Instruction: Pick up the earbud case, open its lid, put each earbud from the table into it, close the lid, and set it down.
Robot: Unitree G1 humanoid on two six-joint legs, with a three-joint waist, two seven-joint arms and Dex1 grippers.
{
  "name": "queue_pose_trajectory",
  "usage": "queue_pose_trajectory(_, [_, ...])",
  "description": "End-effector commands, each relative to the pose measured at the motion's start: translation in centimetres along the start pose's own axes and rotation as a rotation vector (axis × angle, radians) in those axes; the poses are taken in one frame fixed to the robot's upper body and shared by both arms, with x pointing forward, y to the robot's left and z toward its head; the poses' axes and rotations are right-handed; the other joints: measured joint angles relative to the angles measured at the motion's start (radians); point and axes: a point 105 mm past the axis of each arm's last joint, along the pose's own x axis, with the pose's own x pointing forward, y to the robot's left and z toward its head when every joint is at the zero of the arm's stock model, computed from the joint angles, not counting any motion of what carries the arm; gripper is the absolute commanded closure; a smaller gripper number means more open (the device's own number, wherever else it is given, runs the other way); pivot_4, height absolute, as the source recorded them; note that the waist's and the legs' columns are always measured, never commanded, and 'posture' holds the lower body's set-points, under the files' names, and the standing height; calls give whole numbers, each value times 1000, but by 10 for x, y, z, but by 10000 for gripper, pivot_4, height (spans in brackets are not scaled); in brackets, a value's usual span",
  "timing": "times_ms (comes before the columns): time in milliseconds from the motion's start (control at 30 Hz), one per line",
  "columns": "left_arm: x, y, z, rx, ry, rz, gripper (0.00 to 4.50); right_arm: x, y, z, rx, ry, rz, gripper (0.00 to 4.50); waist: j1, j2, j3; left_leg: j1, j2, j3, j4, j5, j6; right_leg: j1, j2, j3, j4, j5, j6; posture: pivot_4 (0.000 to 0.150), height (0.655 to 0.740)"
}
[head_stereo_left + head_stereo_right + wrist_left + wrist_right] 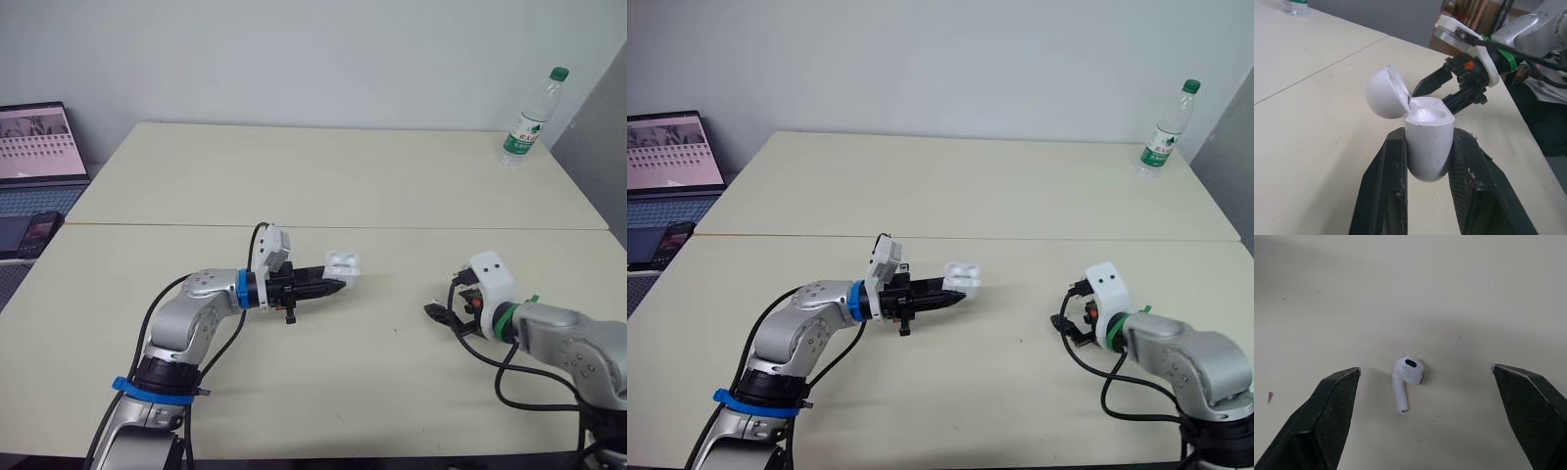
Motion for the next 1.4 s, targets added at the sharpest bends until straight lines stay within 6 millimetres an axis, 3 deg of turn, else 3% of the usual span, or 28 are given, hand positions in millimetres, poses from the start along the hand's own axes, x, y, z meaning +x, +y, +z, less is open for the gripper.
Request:
queue_pose_trajectory(33, [0, -5, 15, 78, -24, 9, 37609, -3, 3, 5, 8, -53, -65, 0, 0, 0, 0, 0, 0, 0, 0, 0, 0, 0, 0, 0, 0, 0, 0, 1500, 7362])
queue_pose_trajectory(133, [3, -7, 19, 96, -29, 13, 37609, -1, 10, 2, 28, -55, -64, 0, 0, 0, 0, 0, 0, 0, 0, 0, 0, 0, 0, 0, 0, 0, 0, 1500, 7362])
queue_pose_trajectory(233, [4, -6, 24, 99, -43, 14, 37609, 0, 12, 0, 35, -44, -67, 5606, 0, 0, 0, 0, -1, 1, 0, 0, 0, 0, 0, 0, -1, 0, 1, 1500, 7362])
queue_pose_trajectory(300, [3, -5, 23, 104, -36, 14, 37609, 0, 12, -2, 28, -31, -63, 12045, 0, 0, 0, 0, -1, 0, 0, 0, 0, 0, 0, 0, -1, 0, 0, 1500, 7362])
queue_pose_trajectory(367, [3, -4, 22, 108, -29, 14, 37609, 0, 13, -2, 21, -26, -57, 14633, 0, 0, 0, 0, 0, 0, 0, 0, 0, 0, 0, 0, -1, 0, 0, 1500, 7362])
queue_pose_trajectory(567, [2, -1, 21, 112, -25, 22, 37609, -5, 13, 0, -39, -43, -26, 36575, 0, 0, 0, 0, -1, 0, 0, 0, 0, 0, 0, 0, -1, 0, 0, 1500, 7362])
queue_pose_trajectory(867, [1, -1, 19, 118, -20, 30, 37609, -23, 10, 4, -237, -73, 137, 36575, 0, 0, 0, 0, -1, 0, 0, 0, 0, 0, 0, 0, -2, 0, 1, 1500, 7362])
queue_pose_trajectory(1000, [1, -4, 18, 115, -22, 30, 37609, -49, 7, -15, -480, 6, 359, 36575, 4, 1, 0, 0, -2, -1, 0, 0, 1, 1, 0, 0, -3, 0, 1, 1500, 7362])
queue_pose_trajectory(1233, [3, -4, 16, 117, -18, 27, 37609, -77, -34, -49, -829, 192, 613, 36575, 0, -1, 1, 8, -2, -1, 1, 0, 1, 10, 0, 0, -4, -1, 3, 1500, 7362])
queue_pose_trajectory(1400, [3, -6, 16, 122, -16, 28, 37609, -68, -51, -47, -1054, 221, 718, 36575, -5, 0, 3, 17, -1, 1, 1, 0, 1, 15, 2, 2, -3, -1, 4, 1500, 7362])
